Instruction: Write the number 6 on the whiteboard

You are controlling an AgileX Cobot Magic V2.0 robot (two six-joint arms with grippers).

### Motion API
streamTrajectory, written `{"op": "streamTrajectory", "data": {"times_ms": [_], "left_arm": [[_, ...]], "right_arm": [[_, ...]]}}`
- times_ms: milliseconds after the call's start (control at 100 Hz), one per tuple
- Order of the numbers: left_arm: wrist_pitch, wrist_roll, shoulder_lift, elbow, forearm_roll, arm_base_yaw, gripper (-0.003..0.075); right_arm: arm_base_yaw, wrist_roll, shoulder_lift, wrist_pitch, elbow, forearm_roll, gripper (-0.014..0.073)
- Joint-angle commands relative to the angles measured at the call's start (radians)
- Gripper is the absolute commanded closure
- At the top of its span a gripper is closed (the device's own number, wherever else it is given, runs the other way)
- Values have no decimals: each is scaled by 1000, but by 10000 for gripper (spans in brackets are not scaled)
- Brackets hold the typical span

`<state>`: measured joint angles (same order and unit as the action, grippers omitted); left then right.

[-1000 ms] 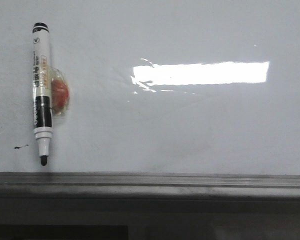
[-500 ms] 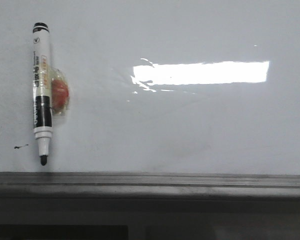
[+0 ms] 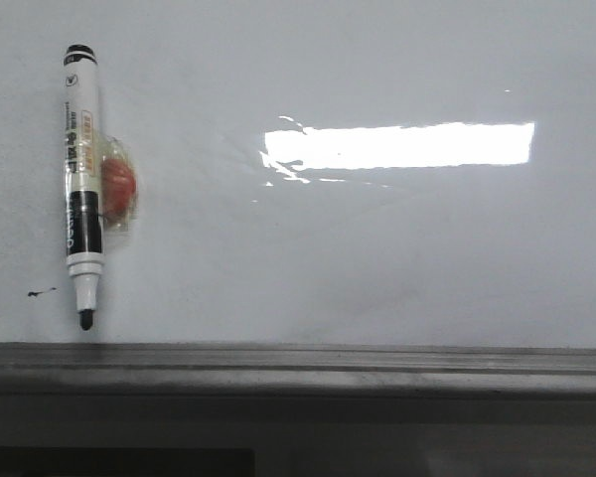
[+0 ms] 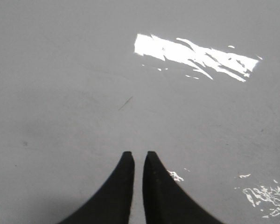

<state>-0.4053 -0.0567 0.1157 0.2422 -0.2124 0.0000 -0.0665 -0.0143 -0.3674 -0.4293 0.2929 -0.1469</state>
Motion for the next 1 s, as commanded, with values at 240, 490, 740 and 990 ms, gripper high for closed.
{"op": "streamTrajectory", "data": {"times_ms": [240,490,740,990], "left_arm": [[275,13,89,7,-32,-6,414],[277,215,95,7,39,-8,335],[275,245,95,27,31,-40,327],[330,245,132,31,31,-200,327]], "right_arm": [[23,5,-15,43,31,-4,657],[44,5,-15,45,31,-4,657],[133,5,-15,45,31,-4,657],[133,5,-15,57,31,-4,657]]}}
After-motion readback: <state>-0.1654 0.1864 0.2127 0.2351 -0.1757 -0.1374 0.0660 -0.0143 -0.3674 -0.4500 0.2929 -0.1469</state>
